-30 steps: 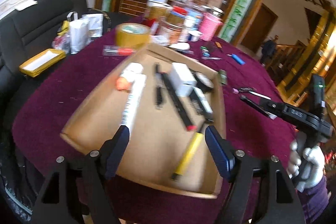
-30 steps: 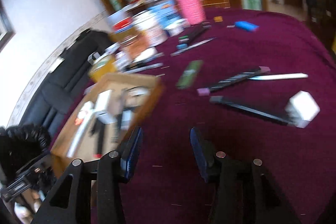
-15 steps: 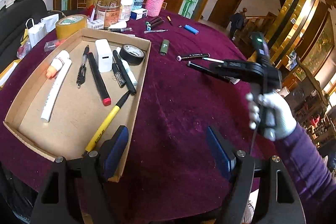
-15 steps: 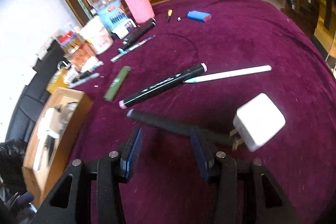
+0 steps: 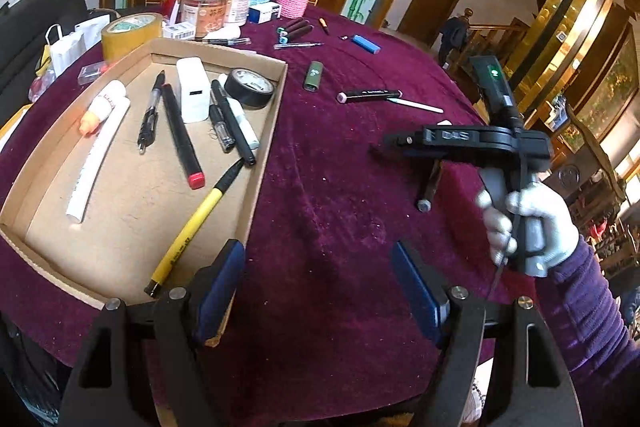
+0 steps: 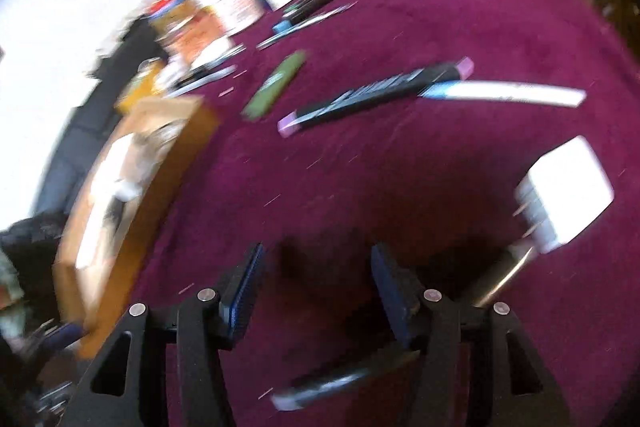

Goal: Organize rigid objects
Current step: 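Move the right tool to the white square charger while the left tool reaches a black pen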

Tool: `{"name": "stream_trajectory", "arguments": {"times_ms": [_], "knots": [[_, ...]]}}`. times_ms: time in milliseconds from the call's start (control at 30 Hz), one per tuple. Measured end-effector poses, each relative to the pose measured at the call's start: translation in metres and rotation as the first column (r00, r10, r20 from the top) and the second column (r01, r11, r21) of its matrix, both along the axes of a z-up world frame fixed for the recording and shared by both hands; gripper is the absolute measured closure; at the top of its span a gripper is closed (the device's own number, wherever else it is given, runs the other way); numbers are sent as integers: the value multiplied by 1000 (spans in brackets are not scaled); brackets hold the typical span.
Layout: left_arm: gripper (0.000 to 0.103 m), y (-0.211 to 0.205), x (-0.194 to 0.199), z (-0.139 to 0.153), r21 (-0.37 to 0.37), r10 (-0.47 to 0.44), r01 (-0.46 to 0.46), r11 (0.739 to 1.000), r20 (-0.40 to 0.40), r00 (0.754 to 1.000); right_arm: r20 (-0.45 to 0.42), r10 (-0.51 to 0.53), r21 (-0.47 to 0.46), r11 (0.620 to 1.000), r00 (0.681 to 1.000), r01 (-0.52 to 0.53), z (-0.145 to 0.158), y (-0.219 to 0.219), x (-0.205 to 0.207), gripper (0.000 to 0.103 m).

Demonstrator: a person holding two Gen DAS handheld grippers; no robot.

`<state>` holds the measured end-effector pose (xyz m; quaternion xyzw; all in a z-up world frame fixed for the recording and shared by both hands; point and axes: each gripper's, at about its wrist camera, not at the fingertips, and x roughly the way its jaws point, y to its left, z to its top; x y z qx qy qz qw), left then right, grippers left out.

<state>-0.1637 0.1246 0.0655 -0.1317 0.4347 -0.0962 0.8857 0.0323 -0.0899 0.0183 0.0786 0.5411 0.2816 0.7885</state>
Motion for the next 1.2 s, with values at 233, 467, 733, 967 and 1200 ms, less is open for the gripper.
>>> {"name": "stream_trajectory", "arguments": {"times_ms": [233, 467, 733, 967, 1200], "knots": [[27, -11, 7, -5, 13, -28, 28, 1000, -20, 999, 164, -255, 156, 960, 953, 231, 45, -90, -31, 41], [27, -59, 33, -17, -12, -121, 120, 993, -90, 989, 136, -507, 164, 859, 851, 485, 25, -156, -1, 31], [27, -132, 62, -13, 165, -213, 224, 960, -85, 973, 132, -519, 152, 853, 845, 500, -4, -167, 20, 32], [28, -197, 116, -39, 301, -265, 276, 913, -76, 961, 155, -514, 160, 856, 844, 492, 2, -167, 18, 31], [25, -228, 145, -58, 360, -309, 309, 880, -60, 949, 107, -560, 212, 820, 822, 531, 0, -182, 17, 31]]}}
